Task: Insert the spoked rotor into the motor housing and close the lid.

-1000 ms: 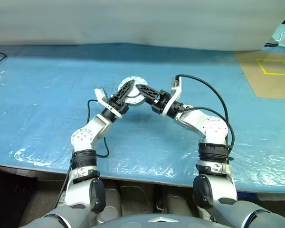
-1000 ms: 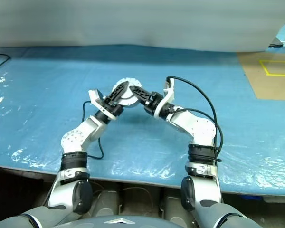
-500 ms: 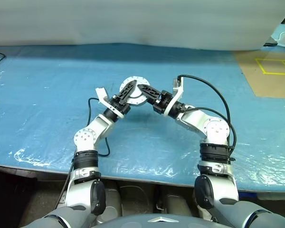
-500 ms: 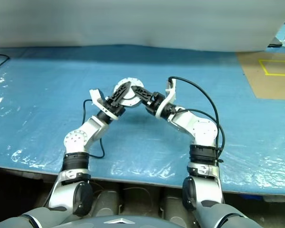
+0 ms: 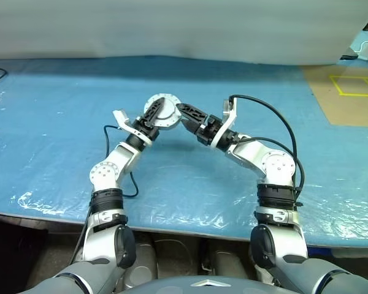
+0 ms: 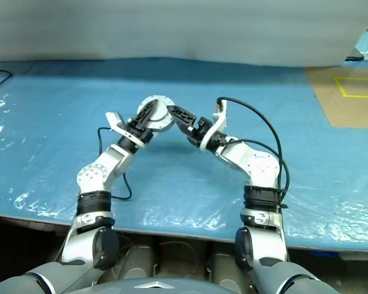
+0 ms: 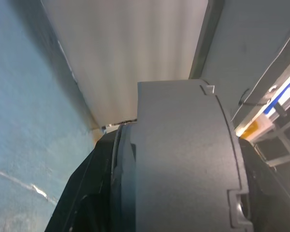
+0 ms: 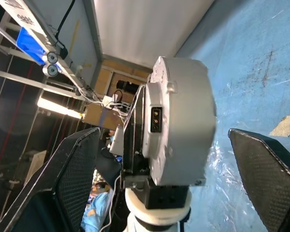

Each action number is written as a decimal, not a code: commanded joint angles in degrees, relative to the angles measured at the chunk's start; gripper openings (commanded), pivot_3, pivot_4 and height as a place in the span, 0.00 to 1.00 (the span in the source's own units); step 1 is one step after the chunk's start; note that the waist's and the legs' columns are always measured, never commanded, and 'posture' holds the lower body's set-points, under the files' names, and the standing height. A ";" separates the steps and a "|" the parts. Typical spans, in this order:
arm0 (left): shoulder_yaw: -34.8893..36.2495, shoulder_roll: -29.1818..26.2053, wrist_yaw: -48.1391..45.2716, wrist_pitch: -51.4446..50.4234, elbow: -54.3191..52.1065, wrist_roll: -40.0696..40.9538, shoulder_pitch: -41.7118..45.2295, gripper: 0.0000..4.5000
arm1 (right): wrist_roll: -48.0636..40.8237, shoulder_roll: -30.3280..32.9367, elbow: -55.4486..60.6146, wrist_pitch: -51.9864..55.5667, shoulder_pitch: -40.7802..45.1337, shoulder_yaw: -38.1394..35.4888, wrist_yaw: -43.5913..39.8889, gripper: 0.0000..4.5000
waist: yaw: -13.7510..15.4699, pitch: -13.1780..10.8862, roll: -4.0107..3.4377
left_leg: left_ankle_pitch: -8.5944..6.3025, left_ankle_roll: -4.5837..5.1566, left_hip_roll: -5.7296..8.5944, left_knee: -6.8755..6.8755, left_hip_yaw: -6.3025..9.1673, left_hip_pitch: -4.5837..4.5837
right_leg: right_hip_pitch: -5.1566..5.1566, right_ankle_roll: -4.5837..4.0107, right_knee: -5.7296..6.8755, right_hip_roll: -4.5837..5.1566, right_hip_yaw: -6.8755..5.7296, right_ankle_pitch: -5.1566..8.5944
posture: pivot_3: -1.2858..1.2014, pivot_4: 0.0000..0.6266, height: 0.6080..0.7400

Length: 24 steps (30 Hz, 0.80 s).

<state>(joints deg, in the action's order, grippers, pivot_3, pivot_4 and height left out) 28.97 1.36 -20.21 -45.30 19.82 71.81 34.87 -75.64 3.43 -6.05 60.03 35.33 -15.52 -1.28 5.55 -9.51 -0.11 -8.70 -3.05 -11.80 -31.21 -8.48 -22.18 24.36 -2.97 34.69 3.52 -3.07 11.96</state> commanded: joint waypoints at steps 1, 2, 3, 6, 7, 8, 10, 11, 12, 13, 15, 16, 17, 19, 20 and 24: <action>1.21 -1.07 -0.15 2.11 -2.77 1.57 3.19 0.53 | 1.50 1.03 1.57 -0.82 0.20 0.02 -1.06 0.99 | 0.14 0.00 0.00 | 0.00 0.00 0.00 0.00 0.02 -0.01 | 0.00 0.00 0.00 0.00 -0.01 0.00 | 0.52 0.24 1.00; 1.48 -1.54 -0.03 3.11 -2.81 0.83 3.34 0.53 | 1.86 1.27 1.59 -0.91 0.09 -0.04 -1.15 0.99 | 0.12 0.00 0.01 | 0.00 0.00 0.00 -0.01 0.02 -0.01 | 0.00 0.00 0.00 0.00 -0.02 0.00 | 0.52 0.24 1.00; 1.45 -2.30 0.30 4.68 -2.68 -0.84 3.37 0.53 | 2.17 1.52 1.80 -1.03 -0.01 -0.12 -1.29 0.99 | 0.11 0.00 0.01 | 0.00 0.00 0.00 -0.01 0.02 -0.02 | 0.00 0.00 0.00 0.00 -0.02 0.00 | 0.52 0.24 1.00; 1.80 -4.33 1.94 10.41 -0.03 -6.07 3.40 0.53 | 3.29 2.15 2.31 -1.31 -0.17 -0.11 -1.70 0.99 | -0.10 0.00 0.01 | 0.00 0.00 -0.01 0.00 0.02 0.00 | 0.00 0.00 0.00 -0.01 -0.01 0.00 | 0.52 0.24 1.00; 1.87 -5.16 2.55 12.47 1.91 -8.28 3.32 0.53 | 3.74 2.34 2.34 -1.39 -0.26 -0.03 -1.82 0.99 | -0.15 0.00 0.01 | 0.00 0.00 -0.01 -0.01 0.02 0.01 | 0.00 0.01 0.01 -0.01 -0.01 0.00 | 0.52 0.24 1.00; 1.95 -5.87 2.87 14.26 3.85 -10.14 3.29 0.53 | 4.28 2.48 2.28 -1.51 -0.32 0.06 -1.99 0.99 | -0.14 0.00 0.01 | 0.00 0.00 -0.02 0.00 0.02 0.02 | 0.00 0.02 0.01 -0.02 -0.01 0.00 | 0.52 0.24 1.00; 2.61 -7.21 3.57 17.96 8.08 -13.18 3.47 0.53 | 5.27 2.46 2.15 -1.66 -0.41 0.30 -2.05 0.99 | -0.16 0.00 0.01 | 0.00 0.00 -0.01 -0.01 0.02 0.05 | 0.00 0.07 0.01 -0.03 -0.01 0.02 | 0.52 0.24 1.00; 2.86 -7.73 3.59 19.57 9.75 -14.32 3.71 0.53 | 5.63 2.36 2.17 -1.64 -0.43 0.41 -2.11 0.99 | -0.09 -0.01 0.02 | 0.00 0.00 -0.01 -0.01 0.02 0.04 | 0.00 0.12 0.00 -0.03 0.00 0.04 | 0.52 0.24 1.00; 3.34 -8.25 3.41 20.78 11.43 -15.06 4.04 0.53 | 6.02 2.24 2.37 -1.61 -0.50 0.62 -2.30 0.99 | -0.06 -0.04 0.06 | 0.00 0.00 -0.01 -0.01 0.03 0.02 | 0.00 0.12 -0.01 -0.03 -0.01 0.04 | 0.52 0.24 1.00; 3.73 -8.66 2.99 21.87 13.11 -15.73 4.50 0.53 | 6.37 2.18 2.37 -1.63 -0.47 0.75 -2.55 0.99 | -0.01 -0.09 0.15 | 0.00 0.00 -0.01 -0.01 0.04 0.00 | 0.00 0.08 -0.01 -0.03 -0.01 0.01 | 0.52 0.24 1.00; 4.02 -9.90 2.59 25.37 17.82 -18.50 5.75 0.53 | 7.19 2.06 2.26 -1.64 -0.28 1.18 -3.03 0.99 | 0.07 -0.15 0.26 | 0.00 0.00 -0.01 -0.01 0.07 -0.03 | 0.00 0.06 -0.02 -0.02 -0.03 0.00 | 0.52 0.24 1.00; 4.08 -10.49 2.51 27.07 20.16 -19.82 6.53 0.53 | 7.58 1.98 2.15 -1.65 -0.11 1.29 -3.22 0.99 | 0.14 -0.17 0.30 | 0.00 0.00 -0.01 -0.01 0.07 -0.04 | 0.00 0.05 -0.02 -0.02 -0.04 -0.01 | 0.52 0.24 1.00; 4.40 -11.19 1.95 28.54 22.53 -20.61 7.53 0.53 | 7.95 1.94 2.15 -1.61 0.00 1.42 -3.41 0.99 | 0.20 -0.19 0.33 | 0.00 0.00 0.00 -0.02 0.08 -0.05 | 0.00 0.05 -0.01 -0.01 -0.04 -0.01 | 0.52 0.24 1.00; 5.15 -12.41 0.59 30.63 26.63 -21.40 9.52 0.53 | 8.87 2.10 1.99 -1.64 0.22 1.72 -4.10 0.99 | 0.38 -0.22 0.38 | 0.00 0.00 0.00 -0.05 0.09 -0.05 | 0.00 0.05 0.02 0.00 -0.05 -0.01 | 0.52 0.24 1.00; 5.48 -13.12 0.23 32.07 28.70 -22.08 10.51 0.53 | 9.22 2.16 2.01 -1.65 0.25 1.84 -4.33 0.99 | 0.38 -0.22 0.38 | 0.00 0.00 -0.01 -0.07 0.09 -0.04 | -0.01 0.05 0.02 0.00 -0.05 -0.02 | 0.52 0.24 1.00; 6.17 -15.65 -0.81 36.36 35.73 -24.67 13.53 0.53 | 10.27 2.30 2.30 -1.66 0.19 1.81 -4.79 0.99 | 0.26 -0.22 0.38 | 0.00 0.00 0.00 -0.09 0.09 -0.03 | -0.01 0.07 0.02 0.02 -0.04 -0.04 | 0.52 0.24 1.00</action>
<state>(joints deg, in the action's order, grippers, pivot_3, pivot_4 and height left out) 34.26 -12.68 -18.73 -11.62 55.32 47.87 46.09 -65.24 5.50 -6.03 58.76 34.82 -13.34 -5.28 5.81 -9.73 0.27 -8.70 -3.06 -11.80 -31.28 -8.39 -22.21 24.35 -2.91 34.71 3.54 -3.11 11.91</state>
